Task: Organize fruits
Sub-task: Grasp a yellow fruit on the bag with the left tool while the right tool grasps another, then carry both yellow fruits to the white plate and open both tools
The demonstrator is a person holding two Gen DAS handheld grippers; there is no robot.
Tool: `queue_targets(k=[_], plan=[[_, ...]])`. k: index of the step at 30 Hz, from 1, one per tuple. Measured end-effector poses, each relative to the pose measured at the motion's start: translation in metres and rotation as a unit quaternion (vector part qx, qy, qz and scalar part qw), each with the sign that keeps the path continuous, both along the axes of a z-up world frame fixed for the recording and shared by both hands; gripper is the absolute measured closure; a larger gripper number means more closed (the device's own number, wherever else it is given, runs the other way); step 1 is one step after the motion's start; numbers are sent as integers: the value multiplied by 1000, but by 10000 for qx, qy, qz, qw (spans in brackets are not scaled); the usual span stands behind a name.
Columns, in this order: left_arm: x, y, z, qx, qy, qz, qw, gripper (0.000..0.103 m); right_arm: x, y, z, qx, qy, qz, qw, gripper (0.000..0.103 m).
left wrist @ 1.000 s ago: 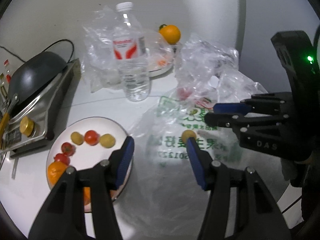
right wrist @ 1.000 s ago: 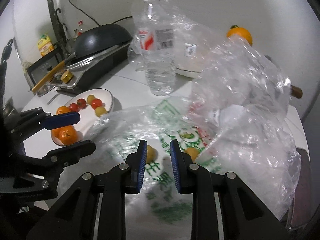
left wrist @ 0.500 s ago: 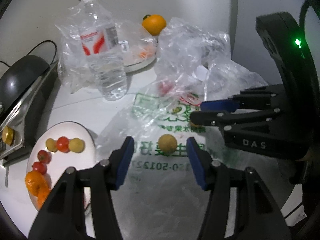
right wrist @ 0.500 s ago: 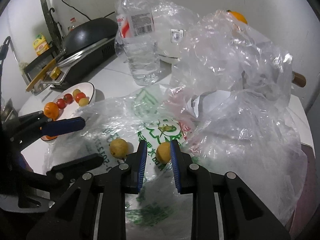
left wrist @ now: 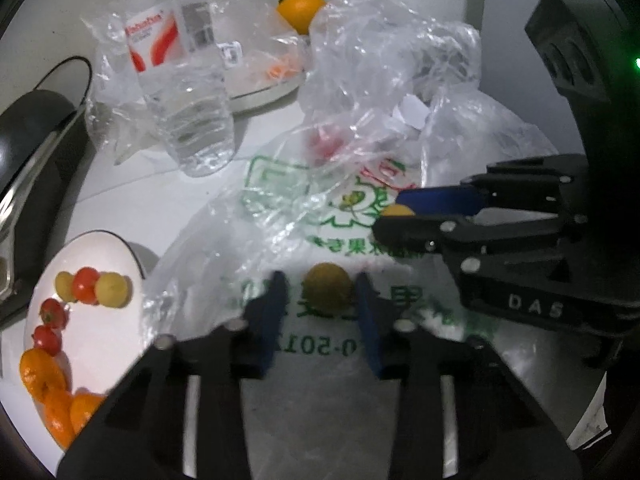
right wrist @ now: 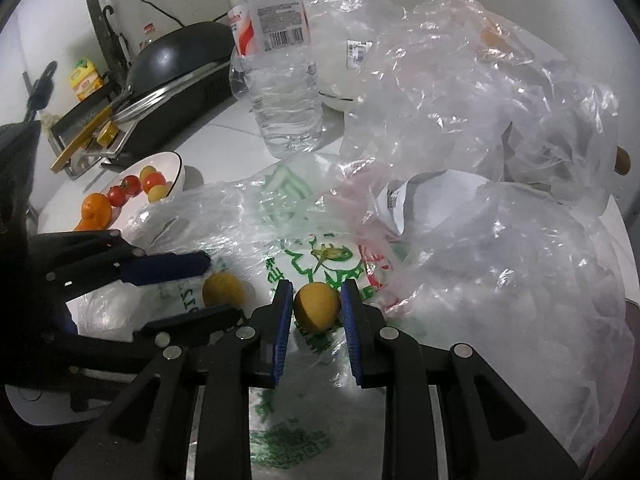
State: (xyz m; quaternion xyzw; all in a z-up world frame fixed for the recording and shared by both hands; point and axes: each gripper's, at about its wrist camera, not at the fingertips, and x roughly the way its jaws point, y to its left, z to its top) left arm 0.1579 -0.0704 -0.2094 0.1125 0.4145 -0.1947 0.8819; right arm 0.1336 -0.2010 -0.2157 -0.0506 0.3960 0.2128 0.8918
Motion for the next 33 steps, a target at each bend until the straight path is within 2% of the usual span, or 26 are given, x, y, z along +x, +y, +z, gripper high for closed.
queue_targets(k=[6,20,33], plan=[[-1,4,0,-104,-28,-20,9999,76,-3,4,0,-78,-40,-6,10000,77],[-43,32,40,-338,-625,-25,9975,76,-28,36,27,-93,-340,124,9993,77],[-61,100,58,-283,-1043,328,9936,76,-41,94,49,-30,-537,445,9976,77]])
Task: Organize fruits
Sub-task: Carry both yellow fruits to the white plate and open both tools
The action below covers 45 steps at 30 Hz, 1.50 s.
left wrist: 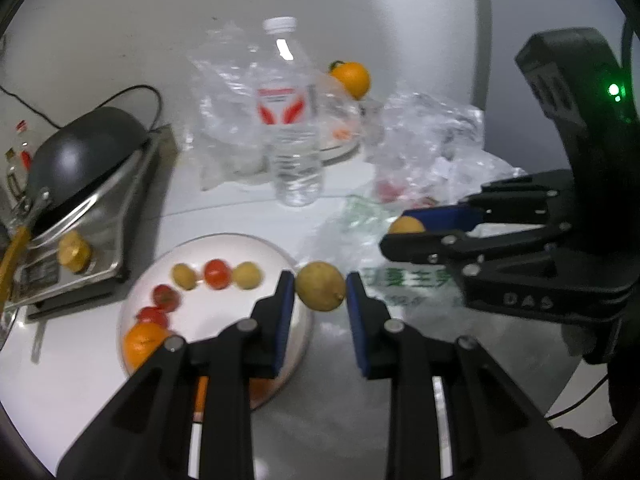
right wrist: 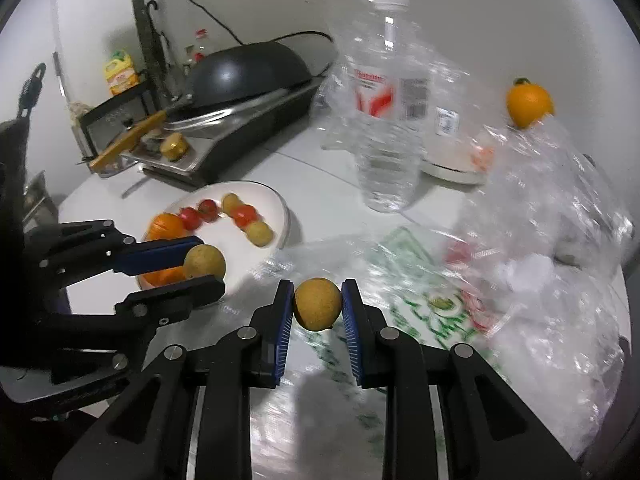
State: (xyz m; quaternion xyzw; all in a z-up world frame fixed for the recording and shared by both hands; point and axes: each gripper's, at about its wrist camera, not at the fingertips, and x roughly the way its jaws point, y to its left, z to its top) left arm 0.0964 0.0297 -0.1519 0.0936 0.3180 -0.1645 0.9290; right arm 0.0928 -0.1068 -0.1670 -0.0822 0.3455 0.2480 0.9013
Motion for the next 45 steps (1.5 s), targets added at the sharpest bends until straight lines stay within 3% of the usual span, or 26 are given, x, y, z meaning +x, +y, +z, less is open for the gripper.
queue_targets(k=[12,24,45], plan=[[13,59,-15,-86,128,338,9993,76,8,56,-5,-104,95,339,9993,77],[18,37,-31,-287,377,-284,9985,76,31,71,-11,-173,186,299,9992,77],[33,35,-36,-289,554,-295,9976,75,57,80,-37,-132,613,405,9972,77]])
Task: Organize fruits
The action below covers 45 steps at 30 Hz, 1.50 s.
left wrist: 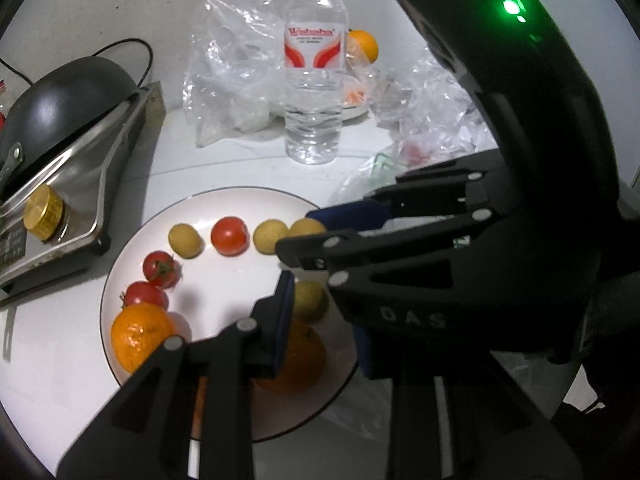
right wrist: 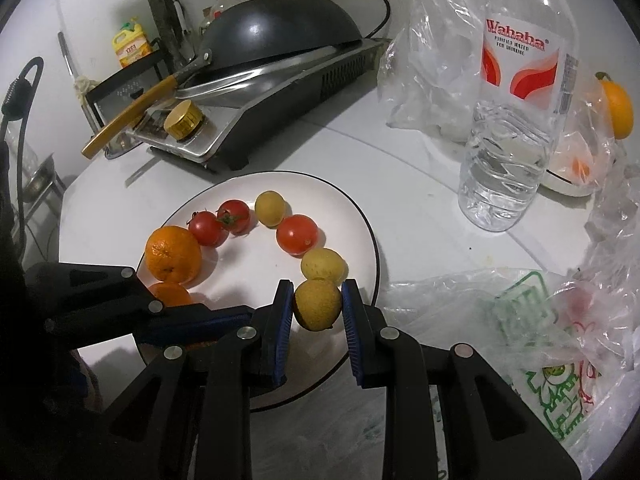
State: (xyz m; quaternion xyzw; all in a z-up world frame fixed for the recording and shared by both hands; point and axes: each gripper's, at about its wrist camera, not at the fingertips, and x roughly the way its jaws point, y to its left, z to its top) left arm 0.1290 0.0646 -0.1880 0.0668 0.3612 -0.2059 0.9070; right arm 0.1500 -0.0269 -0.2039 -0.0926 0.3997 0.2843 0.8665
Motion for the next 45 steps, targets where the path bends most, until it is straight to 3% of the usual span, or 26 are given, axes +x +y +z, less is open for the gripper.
queue_targets(k=[5,28,31,33,35,37,40,45], plan=[[-4,1,4,21,-58,64,10000,74,-1,-4,4,58,-42,-46,10000,69],[-62,9,43,60,-647,562,9963,68,-79,-39,56,180,-743,-304,9966,69],[-69,14,54,-12,-779,749,9941,56,-91,-45,68,196,-902,-364,9951,69],[-75,19,65,-91,-928,890,9917,44,-100,-49,81,180,-1065,-460,9931,58],[-83,23,81,-189,-1117,997,9885,41,-111,-53,99,179,-1311,-560,9896,49],[-92,26,101,-294,-1373,1115,9838,34,-122,-57,119,241,-1589,-630,9850,46],[-106,26,126,-364,-1744,1196,9767,11,-137,-61,143,298,-1902,-678,9789,45],[-134,20,162,-380,-2293,1274,9642,6,-162,-67,173,471,-2272,-704,9702,43]])
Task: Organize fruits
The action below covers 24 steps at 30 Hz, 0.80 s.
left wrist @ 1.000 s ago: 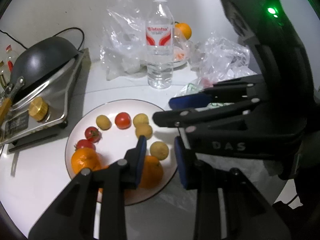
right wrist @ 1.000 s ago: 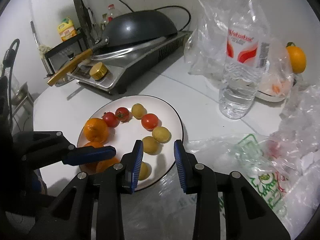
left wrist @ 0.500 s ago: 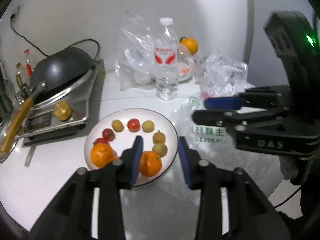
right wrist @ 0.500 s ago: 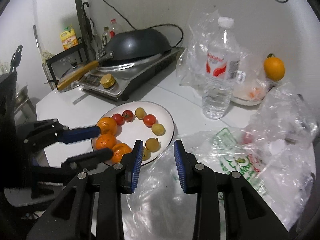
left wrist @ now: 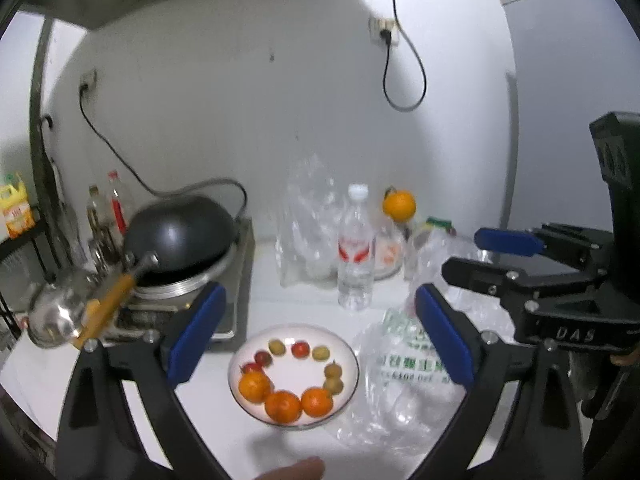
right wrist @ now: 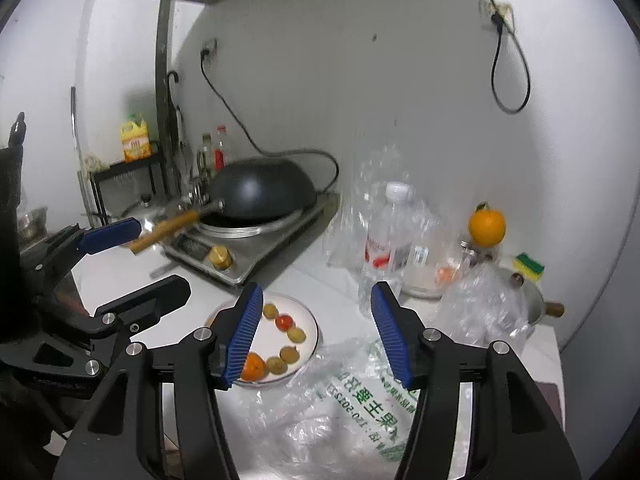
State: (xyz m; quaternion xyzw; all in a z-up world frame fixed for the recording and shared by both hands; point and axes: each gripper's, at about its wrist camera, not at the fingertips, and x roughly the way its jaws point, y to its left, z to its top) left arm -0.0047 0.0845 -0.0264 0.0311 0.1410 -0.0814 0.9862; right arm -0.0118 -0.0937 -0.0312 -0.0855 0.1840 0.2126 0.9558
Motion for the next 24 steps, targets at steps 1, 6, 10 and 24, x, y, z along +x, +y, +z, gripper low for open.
queue_targets(k=[1,6,10,24], plan=[[-7,0,7,-10,-121,53,9999,6,-5,-1,5,23,-71,-2,10000,42],[-28,1,32,-64,-561,480,9972,1,-27,-3,26,53,-390,-20,9992,37],[-46,2,46,-112,-810,639,9946,1,-41,-9,40,158,-614,-35,9980,37],[-65,-11,58,-32,-987,783,9920,1,-59,-27,53,342,-896,-171,9952,36]])
